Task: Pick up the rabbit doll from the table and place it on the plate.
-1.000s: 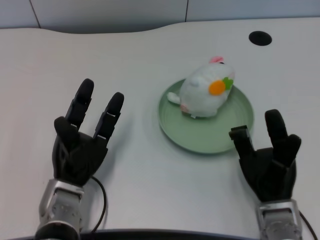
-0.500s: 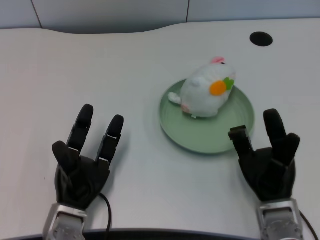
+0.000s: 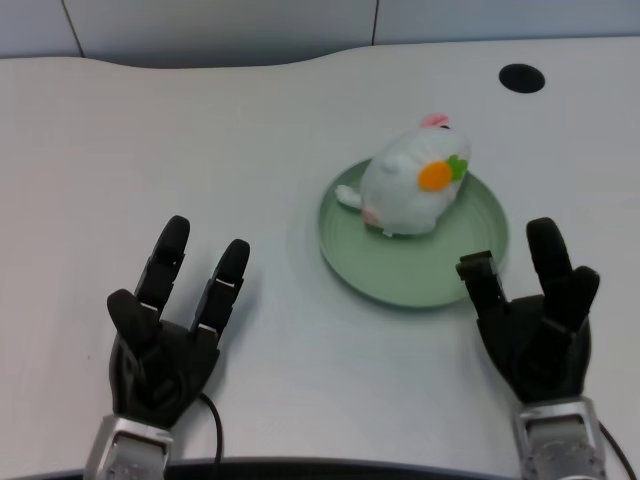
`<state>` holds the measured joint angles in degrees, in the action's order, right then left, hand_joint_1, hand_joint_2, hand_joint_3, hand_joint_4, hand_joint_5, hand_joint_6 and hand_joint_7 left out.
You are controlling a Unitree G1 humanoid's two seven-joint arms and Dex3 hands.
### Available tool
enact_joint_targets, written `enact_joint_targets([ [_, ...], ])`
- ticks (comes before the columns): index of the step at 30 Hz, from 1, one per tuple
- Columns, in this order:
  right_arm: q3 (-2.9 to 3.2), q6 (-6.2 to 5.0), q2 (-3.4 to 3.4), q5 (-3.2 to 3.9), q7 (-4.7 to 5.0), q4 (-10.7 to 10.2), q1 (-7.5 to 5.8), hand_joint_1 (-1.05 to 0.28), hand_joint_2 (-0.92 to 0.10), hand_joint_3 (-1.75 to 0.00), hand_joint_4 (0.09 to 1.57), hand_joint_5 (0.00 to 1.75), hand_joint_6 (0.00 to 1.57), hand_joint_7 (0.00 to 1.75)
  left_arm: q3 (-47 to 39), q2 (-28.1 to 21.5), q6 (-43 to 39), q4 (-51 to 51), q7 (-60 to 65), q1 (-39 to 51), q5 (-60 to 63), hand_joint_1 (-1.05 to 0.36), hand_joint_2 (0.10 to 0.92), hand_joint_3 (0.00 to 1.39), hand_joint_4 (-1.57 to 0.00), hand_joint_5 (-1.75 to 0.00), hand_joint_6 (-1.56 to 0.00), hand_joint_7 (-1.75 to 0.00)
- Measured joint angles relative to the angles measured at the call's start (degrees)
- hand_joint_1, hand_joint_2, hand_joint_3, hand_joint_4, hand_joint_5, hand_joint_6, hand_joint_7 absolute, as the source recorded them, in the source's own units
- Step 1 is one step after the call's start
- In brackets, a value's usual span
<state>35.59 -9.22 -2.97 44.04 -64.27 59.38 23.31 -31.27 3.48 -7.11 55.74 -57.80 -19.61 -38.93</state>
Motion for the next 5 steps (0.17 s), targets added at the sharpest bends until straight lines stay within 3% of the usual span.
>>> enact_joint_targets([
  [3, 0.00, 0.07, 0.00, 0.00, -0.03, 0.02, -0.01, -0.66, -0.92, -0.26, 0.70, 1.11, 1.06, 0.00, 0.05, 0.00, 0.16, -0.21, 0.06, 0.10, 0.04, -0.94, 0.921, 0.57, -0.25, -0.08, -0.15, -0.03],
  [5, 0.02, 0.70, 0.00, 0.08, -0.26, 0.04, -0.10, -0.65, -0.92, -0.25, 0.69, 1.09, 1.06, 0.00, 0.44, -0.01, 0.86, -0.68, 0.03, 0.84, 0.03, -0.94, 0.921, 0.57, -0.26, -0.08, -0.16, -0.03],
])
